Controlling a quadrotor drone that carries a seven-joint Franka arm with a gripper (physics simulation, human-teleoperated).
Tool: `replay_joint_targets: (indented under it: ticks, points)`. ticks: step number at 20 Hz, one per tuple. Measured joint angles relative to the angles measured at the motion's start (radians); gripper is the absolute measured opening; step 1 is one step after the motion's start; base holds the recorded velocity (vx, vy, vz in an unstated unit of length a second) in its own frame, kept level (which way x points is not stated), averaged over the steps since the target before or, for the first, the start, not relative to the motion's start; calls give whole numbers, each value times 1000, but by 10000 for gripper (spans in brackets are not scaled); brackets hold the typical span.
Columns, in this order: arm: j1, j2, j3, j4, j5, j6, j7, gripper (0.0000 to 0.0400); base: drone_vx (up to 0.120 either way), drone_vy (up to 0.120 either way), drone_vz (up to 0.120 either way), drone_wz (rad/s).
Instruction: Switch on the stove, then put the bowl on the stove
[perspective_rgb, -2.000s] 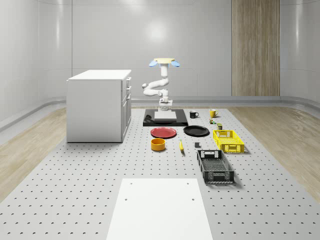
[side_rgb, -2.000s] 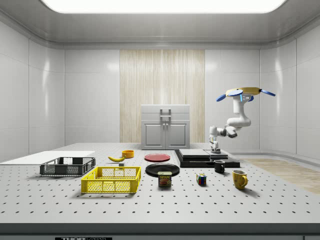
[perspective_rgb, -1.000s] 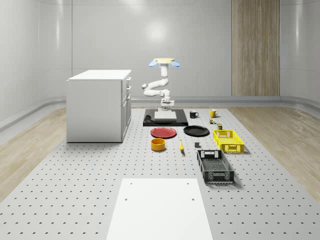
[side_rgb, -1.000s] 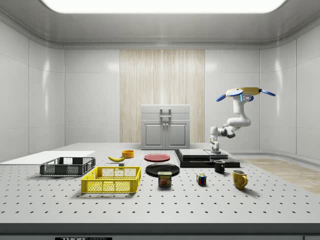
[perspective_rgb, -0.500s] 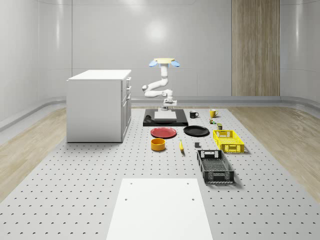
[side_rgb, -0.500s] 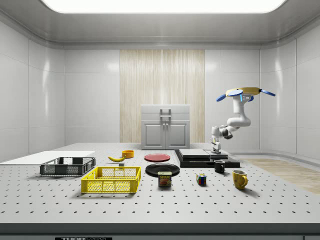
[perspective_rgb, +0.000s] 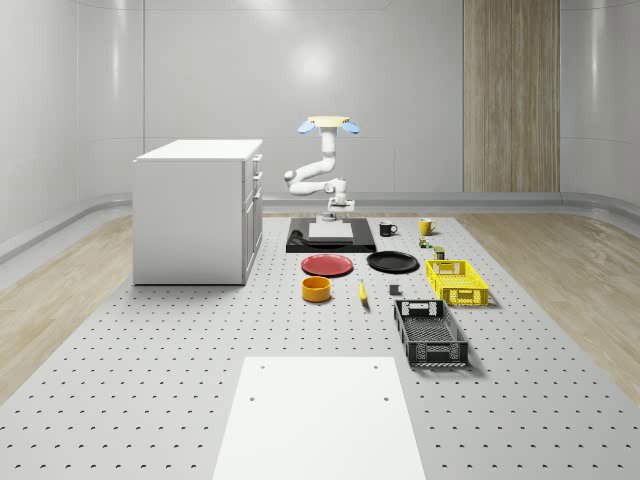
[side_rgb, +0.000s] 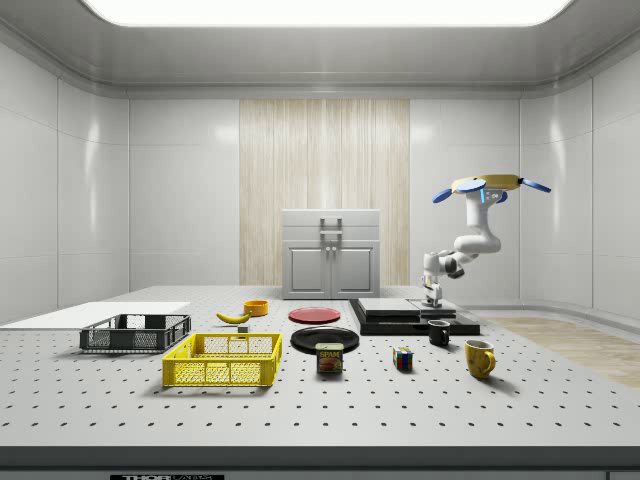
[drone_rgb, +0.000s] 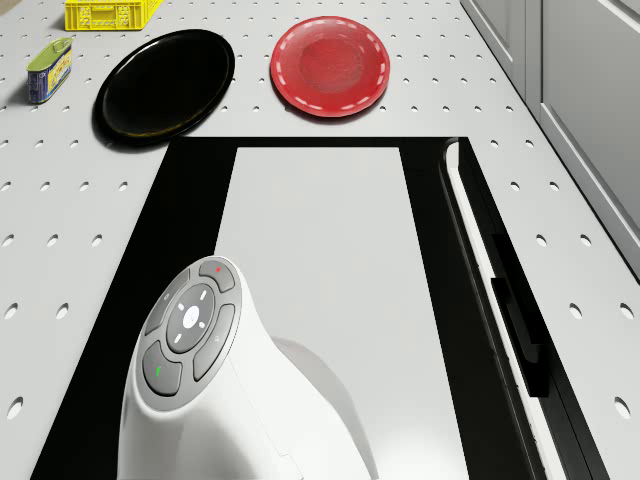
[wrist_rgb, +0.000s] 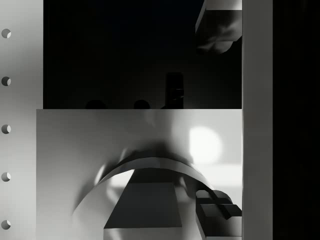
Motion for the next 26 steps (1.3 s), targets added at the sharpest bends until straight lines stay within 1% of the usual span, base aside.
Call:
replay_joint_targets:
  ticks: [5,9,15,26]
  points:
    - [68,-36,-1,-11,12,28,-57,400,0,0,8,0]
    - [128,-65,0,-18,22,53,-110,400,0,0,120,0]
    - [181,-93,4,-21,35,77,-160,400,113,0,120,0]
    - [198,-113,8,-20,45,95,-177,400,120,0,4,0]
